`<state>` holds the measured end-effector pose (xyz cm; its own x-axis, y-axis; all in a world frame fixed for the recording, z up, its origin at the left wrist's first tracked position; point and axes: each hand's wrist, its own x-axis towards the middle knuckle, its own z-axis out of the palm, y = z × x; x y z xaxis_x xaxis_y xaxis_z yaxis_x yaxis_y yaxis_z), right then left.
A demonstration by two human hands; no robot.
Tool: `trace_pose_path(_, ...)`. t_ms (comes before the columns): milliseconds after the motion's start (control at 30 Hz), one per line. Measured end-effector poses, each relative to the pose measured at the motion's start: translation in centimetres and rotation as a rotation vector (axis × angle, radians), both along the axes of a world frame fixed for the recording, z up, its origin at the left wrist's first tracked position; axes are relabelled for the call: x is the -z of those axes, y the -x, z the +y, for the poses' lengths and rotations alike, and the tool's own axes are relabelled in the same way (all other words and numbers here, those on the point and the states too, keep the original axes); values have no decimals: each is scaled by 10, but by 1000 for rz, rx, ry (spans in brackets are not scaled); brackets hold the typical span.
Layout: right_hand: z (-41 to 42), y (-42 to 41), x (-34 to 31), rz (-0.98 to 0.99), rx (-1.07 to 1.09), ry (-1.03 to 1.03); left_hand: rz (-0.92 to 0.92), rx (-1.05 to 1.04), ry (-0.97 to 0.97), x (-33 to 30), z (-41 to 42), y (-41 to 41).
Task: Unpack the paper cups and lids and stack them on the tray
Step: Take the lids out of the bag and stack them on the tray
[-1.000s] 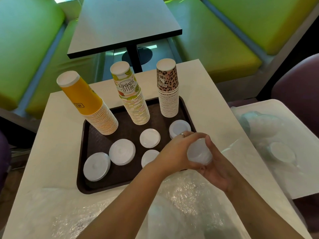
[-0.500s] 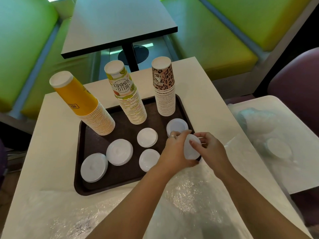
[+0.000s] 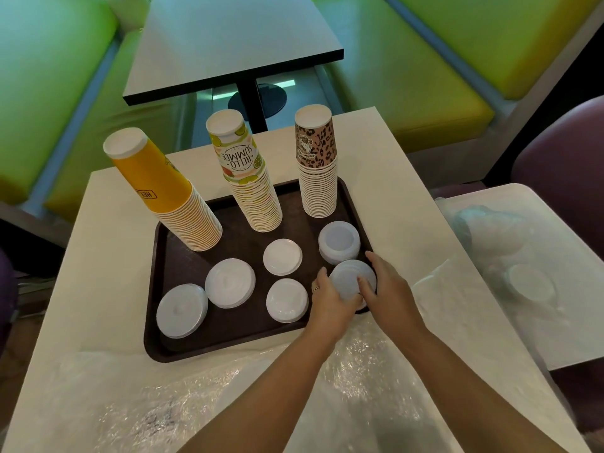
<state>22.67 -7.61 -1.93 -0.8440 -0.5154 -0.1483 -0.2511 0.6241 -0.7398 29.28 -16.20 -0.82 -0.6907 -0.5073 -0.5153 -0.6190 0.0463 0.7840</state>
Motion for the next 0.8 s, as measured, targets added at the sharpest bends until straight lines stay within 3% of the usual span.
trace_pose_path(267, 5, -4, 3, 16, -108, -96, 80, -191, -194, -11, 7, 0)
trace_pose_path(700, -2, 10, 7, 160, -104, -172, 22, -84, -40, -14, -4, 0)
trace_pose_path(800, -1, 7, 2, 232, -76, -118, 88, -55, 51, -18, -5, -7)
